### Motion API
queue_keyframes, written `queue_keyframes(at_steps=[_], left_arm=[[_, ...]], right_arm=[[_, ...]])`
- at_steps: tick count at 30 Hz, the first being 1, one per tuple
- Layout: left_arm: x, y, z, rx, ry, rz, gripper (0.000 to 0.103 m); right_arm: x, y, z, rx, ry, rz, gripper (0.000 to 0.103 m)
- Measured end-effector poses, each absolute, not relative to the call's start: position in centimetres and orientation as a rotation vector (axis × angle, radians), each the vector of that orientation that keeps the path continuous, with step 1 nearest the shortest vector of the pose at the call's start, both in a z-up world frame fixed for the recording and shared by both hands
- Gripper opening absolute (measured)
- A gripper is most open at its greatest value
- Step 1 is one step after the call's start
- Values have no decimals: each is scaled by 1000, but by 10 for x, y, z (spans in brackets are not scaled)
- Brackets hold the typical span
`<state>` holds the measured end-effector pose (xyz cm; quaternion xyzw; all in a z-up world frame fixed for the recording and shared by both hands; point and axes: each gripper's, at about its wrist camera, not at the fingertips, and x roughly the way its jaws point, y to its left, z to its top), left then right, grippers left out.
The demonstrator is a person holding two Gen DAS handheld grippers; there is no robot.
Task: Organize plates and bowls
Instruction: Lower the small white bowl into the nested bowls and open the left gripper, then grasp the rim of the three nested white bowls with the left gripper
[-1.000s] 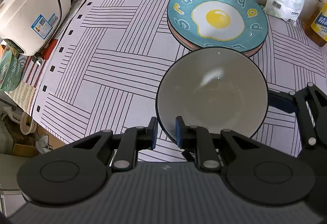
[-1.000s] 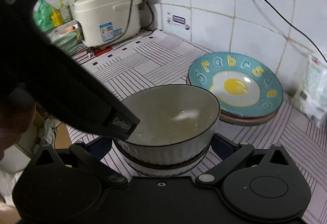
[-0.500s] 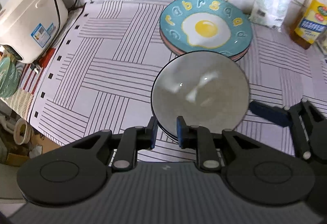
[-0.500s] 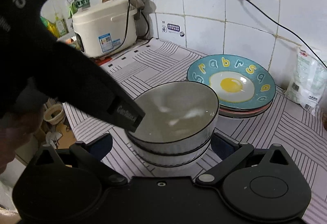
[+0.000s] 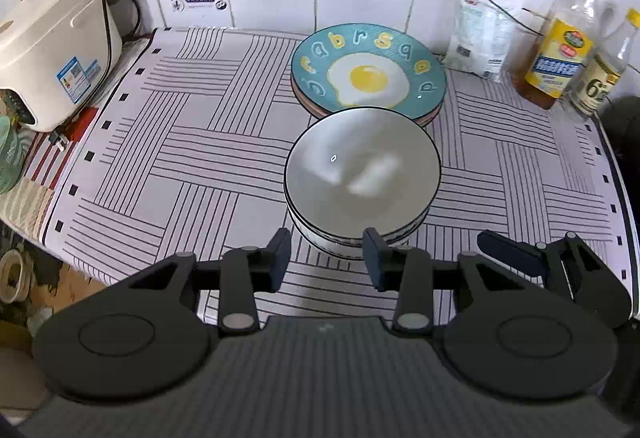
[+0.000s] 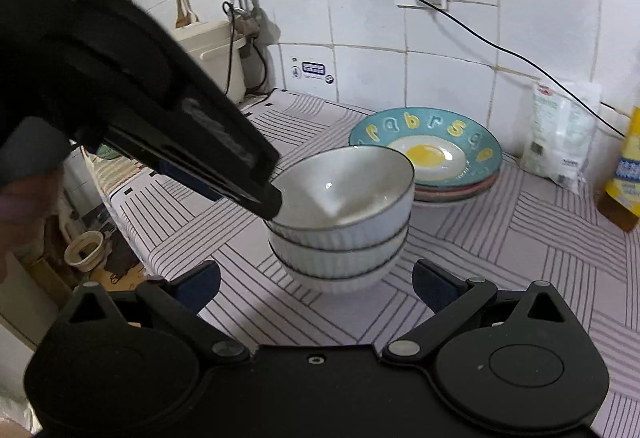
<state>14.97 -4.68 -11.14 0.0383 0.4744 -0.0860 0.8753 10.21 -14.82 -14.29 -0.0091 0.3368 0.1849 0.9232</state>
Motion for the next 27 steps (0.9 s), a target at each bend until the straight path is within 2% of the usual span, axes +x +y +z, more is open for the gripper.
queue_keyframes(at_steps=[5, 13, 17, 27], left_arm=[[140, -37, -118, 55, 964, -212, 42], [133, -18, -129, -21, 893, -231, 55], [137, -8, -135, -99, 853, -271, 67], [180, -5, -163, -190, 915, -282, 68]], right_arm=[[93, -151, -152, 19, 665, 342, 103], [90, -156, -188, 52, 598, 316, 103], [101, -157, -212, 93, 593, 310, 103], [127, -139, -241, 100, 560, 308, 103]])
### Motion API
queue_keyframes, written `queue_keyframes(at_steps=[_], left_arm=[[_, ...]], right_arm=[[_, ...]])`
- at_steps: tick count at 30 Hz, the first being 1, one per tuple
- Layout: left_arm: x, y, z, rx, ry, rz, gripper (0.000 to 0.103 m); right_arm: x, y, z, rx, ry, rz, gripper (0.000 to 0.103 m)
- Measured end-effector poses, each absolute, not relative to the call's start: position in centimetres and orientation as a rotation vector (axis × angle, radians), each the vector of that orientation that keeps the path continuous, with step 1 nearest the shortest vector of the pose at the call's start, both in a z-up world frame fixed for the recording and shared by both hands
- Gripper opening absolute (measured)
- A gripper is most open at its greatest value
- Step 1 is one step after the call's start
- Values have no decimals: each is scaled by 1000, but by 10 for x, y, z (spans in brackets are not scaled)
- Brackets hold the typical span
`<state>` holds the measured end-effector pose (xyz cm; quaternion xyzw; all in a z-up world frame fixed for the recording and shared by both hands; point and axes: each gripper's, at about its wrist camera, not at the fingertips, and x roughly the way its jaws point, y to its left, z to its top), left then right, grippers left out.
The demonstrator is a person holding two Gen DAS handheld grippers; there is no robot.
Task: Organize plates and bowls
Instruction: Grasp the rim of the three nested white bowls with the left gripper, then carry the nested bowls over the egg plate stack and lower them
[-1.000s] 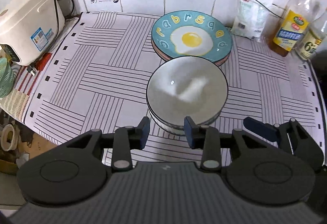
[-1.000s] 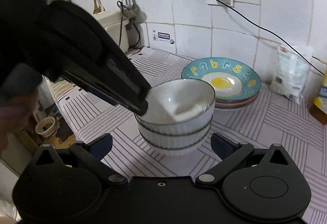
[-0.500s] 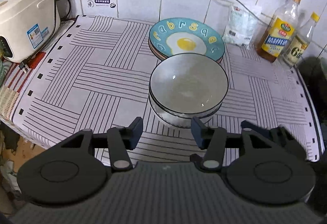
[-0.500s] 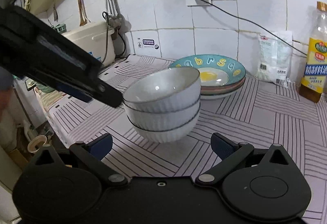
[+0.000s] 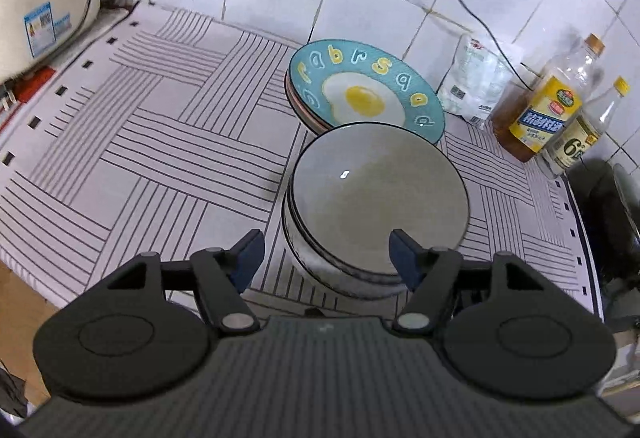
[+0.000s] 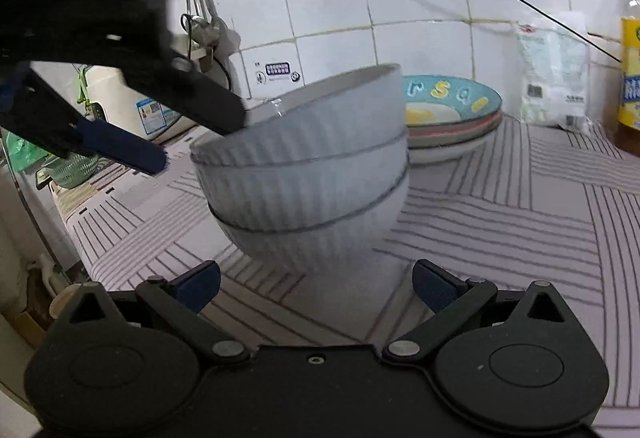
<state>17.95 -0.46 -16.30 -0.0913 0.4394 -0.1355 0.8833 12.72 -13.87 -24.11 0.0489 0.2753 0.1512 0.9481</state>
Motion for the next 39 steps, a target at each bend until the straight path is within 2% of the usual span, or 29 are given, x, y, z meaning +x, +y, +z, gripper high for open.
queue_keyframes(at_steps=[10, 16, 20, 39], left_arm=[[211, -3, -187, -243, 998, -351, 66], [216, -5, -195, -230, 1004, -357, 57], [219, -1, -201, -229, 1032, -338, 41], [225, -3, -199, -186, 1105, -358, 40]], right_arm=[[162, -132, -236, 91, 613, 336, 103], [170, -126, -235, 112, 626, 331, 103], [171, -126, -236, 121, 624, 338, 103], [164, -130, -242, 143, 603, 323, 101]])
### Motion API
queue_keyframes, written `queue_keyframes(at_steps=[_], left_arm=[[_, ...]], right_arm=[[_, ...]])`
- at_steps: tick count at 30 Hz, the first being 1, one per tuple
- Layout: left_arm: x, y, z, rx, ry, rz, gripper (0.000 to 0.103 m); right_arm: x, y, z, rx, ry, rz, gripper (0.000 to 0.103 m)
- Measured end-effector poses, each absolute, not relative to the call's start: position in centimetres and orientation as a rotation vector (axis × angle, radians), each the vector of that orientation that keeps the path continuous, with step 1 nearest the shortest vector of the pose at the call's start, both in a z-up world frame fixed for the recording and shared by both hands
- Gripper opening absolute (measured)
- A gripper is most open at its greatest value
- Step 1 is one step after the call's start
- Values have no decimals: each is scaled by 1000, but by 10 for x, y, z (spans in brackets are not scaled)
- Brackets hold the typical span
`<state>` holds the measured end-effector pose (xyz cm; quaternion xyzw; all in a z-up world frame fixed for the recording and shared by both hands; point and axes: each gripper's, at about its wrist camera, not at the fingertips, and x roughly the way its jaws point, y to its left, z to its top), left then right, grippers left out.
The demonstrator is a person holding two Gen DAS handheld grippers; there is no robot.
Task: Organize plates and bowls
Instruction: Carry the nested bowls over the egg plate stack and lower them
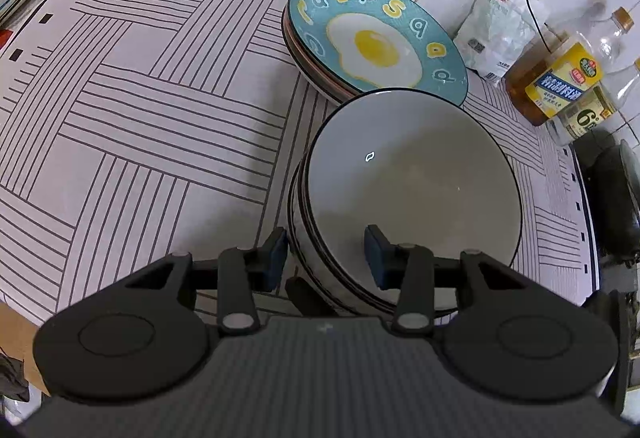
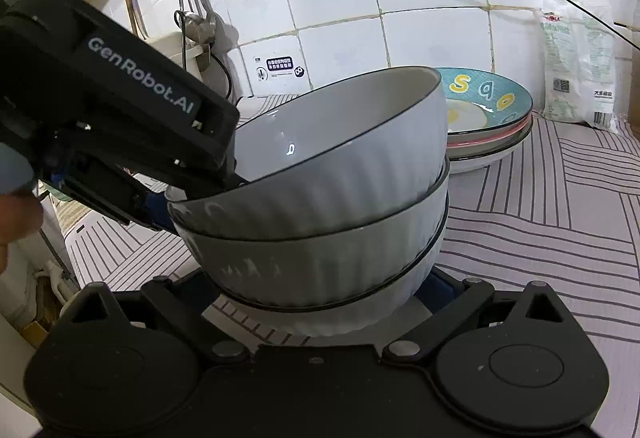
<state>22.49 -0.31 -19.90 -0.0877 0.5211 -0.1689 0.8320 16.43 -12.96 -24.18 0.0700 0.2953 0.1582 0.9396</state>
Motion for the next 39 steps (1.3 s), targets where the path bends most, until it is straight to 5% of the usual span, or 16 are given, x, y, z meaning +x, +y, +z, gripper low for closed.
queue_keyframes(at_steps=[23, 39], left_arm=[[171, -12, -108, -40, 1039, -428, 41], [247, -45, -77, -2, 977, -419, 41]], right_arm=[[113, -142, -178, 177, 517, 343, 101], [180, -164, -141, 123, 445, 365, 101]])
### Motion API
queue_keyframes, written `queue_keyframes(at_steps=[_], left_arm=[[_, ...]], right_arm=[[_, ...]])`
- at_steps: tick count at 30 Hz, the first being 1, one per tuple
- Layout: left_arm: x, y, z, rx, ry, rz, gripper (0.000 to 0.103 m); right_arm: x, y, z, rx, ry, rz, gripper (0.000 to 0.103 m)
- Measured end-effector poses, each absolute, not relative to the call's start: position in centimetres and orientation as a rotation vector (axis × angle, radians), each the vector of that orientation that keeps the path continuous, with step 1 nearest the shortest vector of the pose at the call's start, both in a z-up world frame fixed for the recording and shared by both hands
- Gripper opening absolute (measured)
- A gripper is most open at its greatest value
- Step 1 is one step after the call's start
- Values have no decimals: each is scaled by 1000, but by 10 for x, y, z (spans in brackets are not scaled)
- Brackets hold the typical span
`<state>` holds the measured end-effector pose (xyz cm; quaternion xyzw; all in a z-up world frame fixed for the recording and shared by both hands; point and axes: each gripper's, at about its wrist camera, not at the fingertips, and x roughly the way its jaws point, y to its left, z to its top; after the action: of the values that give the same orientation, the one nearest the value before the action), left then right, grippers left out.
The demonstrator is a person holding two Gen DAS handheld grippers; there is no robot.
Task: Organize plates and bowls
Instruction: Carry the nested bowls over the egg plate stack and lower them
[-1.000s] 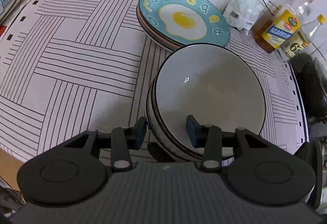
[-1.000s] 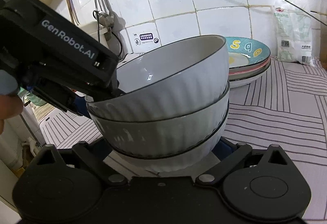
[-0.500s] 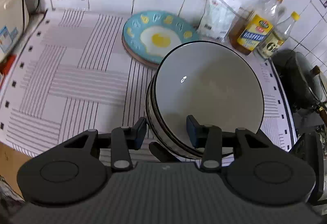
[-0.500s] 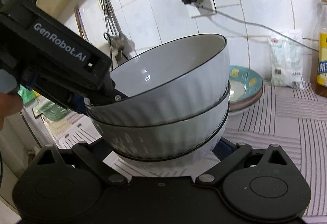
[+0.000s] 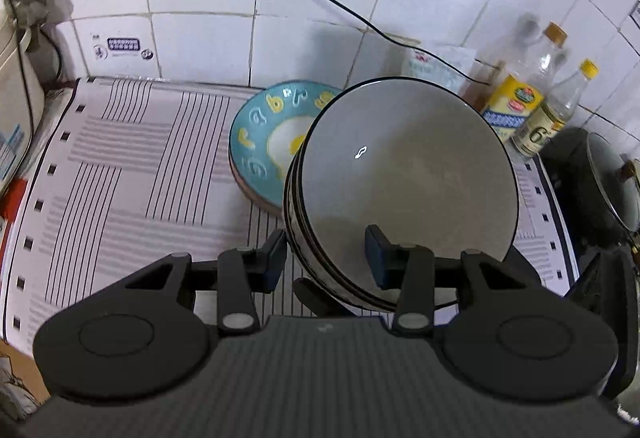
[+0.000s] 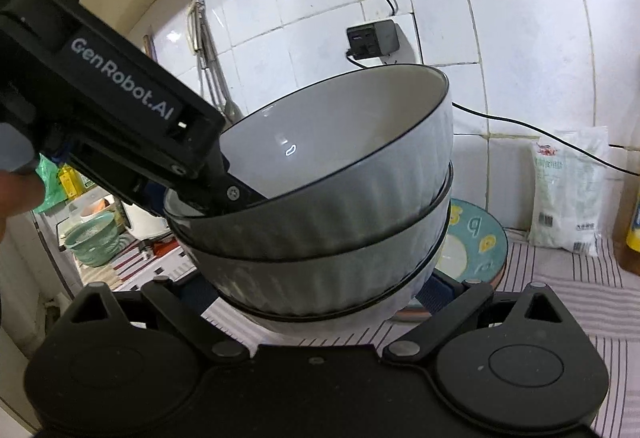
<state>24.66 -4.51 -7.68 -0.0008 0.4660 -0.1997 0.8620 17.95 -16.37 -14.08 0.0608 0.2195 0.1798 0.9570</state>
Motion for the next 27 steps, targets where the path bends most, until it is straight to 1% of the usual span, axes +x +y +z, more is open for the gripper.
queue_keyframes(at_steps=[6, 14, 20, 27], left_arm=[[291, -55, -92, -8, 998, -410, 41], [338, -72, -119, 22, 1022, -391, 41], [358, -84, -143, 44, 1025, -423, 41], [367, -96, -157, 39, 1033, -422, 41]], right_arm=[[222, -175, -150, 116, 463, 370, 101], [266, -187, -176, 114, 510, 389, 101], [292, -196, -196, 99, 537, 389, 101], [304, -208, -208, 78, 568, 396, 101]])
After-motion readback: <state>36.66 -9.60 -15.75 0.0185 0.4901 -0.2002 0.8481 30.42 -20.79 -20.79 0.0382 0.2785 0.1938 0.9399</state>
